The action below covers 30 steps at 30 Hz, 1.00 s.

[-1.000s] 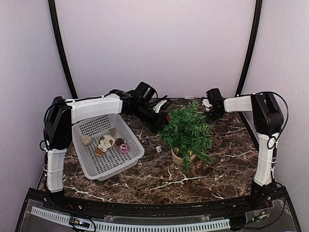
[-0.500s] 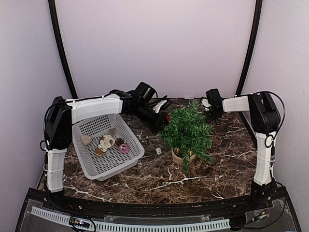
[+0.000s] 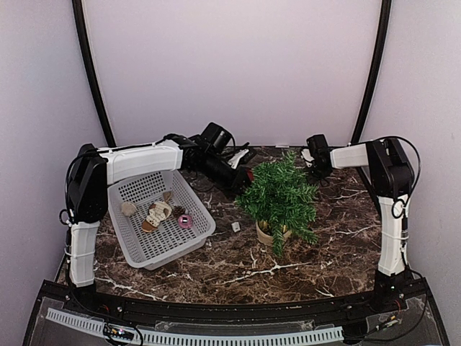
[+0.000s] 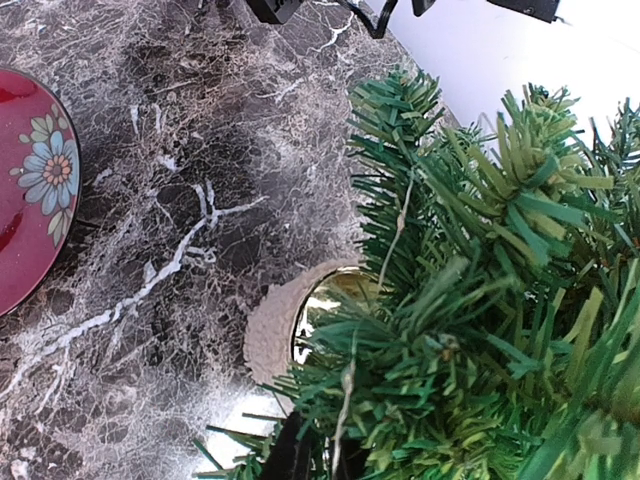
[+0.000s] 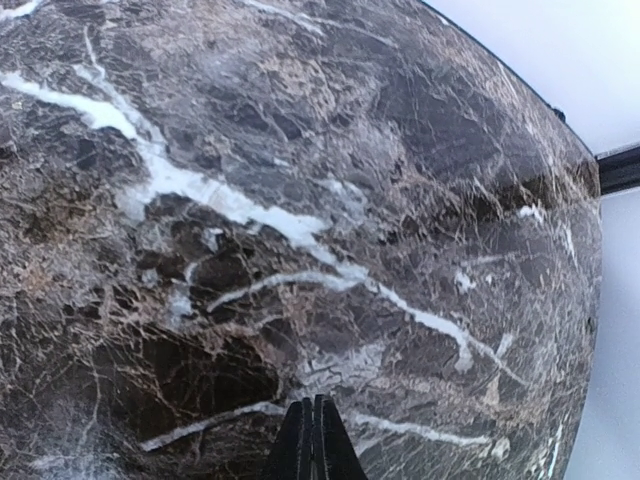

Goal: Decorate the small christmas tree

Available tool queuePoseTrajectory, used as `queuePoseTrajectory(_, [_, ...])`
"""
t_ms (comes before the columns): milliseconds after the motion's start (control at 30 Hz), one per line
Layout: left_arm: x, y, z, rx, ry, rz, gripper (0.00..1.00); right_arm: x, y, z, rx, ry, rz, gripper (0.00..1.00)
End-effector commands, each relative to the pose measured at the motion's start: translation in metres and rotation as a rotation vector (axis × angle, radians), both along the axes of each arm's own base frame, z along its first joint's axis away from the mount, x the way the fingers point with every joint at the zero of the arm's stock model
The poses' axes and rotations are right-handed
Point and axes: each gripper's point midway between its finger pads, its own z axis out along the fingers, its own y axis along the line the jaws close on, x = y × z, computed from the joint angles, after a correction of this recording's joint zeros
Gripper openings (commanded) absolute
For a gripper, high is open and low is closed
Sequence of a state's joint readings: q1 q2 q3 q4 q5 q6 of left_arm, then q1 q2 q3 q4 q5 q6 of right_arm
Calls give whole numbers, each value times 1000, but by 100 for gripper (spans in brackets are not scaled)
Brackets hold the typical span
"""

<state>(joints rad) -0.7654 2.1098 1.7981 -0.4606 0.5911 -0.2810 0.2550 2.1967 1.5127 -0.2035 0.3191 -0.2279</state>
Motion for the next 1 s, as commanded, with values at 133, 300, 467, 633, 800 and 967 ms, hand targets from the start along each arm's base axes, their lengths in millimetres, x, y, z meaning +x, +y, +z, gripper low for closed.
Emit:
queuePoseTrajectory(133, [-3, 5, -9, 11, 17, -8, 11, -34, -8, 90, 84, -168, -127, 0])
queuePoseTrajectory(300, [-2, 5, -11, 11, 13, -8, 11, -47, -10, 127, 112, -216, -136, 0])
queuePoseTrajectory(467, [0, 6, -12, 10, 11, -3, 13, -72, -11, 153, 145, -211, -159, 0])
queuePoseTrajectory(633, [0, 7, -14, 15, 18, 1, 13, -131, -4, 207, 284, -283, -168, 0])
queuePoseTrajectory(800, [0, 7, -14, 14, 26, 10, 16, -198, -4, 265, 470, -399, -152, 0])
queuePoseTrajectory(967, [-1, 9, -16, 22, 42, 18, 25, -244, 4, 306, 627, -427, -59, 0])
